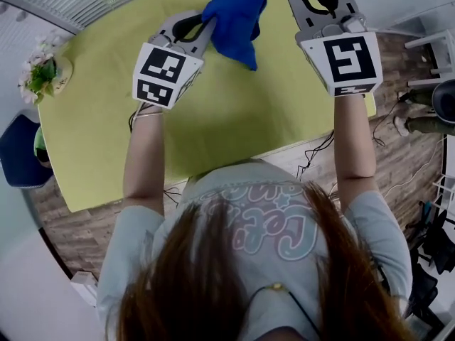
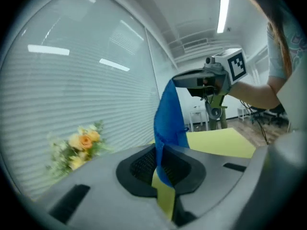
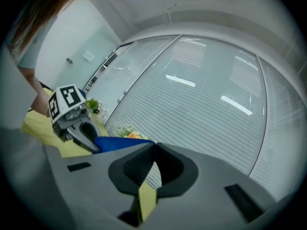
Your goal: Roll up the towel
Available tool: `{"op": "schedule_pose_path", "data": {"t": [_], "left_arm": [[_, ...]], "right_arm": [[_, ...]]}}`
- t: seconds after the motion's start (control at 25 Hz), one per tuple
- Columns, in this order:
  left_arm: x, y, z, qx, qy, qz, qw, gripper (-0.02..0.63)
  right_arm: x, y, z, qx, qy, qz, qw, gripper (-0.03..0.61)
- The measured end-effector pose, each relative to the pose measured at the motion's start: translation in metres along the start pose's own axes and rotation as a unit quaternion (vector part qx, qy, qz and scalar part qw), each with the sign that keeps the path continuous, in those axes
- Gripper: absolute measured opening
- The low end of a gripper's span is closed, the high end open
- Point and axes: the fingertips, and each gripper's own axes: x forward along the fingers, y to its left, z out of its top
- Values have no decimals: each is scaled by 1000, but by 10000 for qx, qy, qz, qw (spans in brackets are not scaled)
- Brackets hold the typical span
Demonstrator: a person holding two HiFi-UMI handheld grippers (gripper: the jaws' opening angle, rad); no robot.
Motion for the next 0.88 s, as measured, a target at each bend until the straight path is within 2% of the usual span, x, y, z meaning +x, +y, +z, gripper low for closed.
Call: {"op": "schedule_pose_path", "data": {"t": [0.12, 0.24, 0.36, 0.48, 0.52, 0.6, 0.68, 0.76, 0.88], "left_arm": [[-24, 62, 20, 581, 155, 533, 9968, 21], [-45, 112, 54, 1106, 210, 974, 9889, 21], [-62, 135, 85, 1675, 224, 1273, 9774, 21], [-81, 131, 98, 2259, 144, 1386, 9641, 21], [-88, 122, 95, 2396, 99, 1308, 9620, 21], [-102, 97, 76, 2477, 20, 960, 9641, 23], [-113, 69, 36, 2355, 153, 504, 9704, 21], [-118, 37, -20, 2191, 578, 63, 9740, 21], [-123, -17, -92, 1889, 1235, -544, 9727, 21]], "right_arm": [[25, -8, -3, -218, 8, 51, 9997, 20], [54, -13, 4, -611, -32, 94, 9981, 20], [70, -17, 22, -982, -209, 17, 9949, 20], [63, -13, 42, -1079, -692, -12, 9917, 20], [56, -7, 47, -1103, -892, 77, 9899, 20], [38, 17, 46, -1440, -1159, 464, 9817, 21], [22, 52, 22, -1795, -978, 978, 9740, 20], [3, 93, -12, -1792, -685, 1486, 9701, 20], [-34, 151, -59, -1518, -484, 2200, 9624, 20]]}}
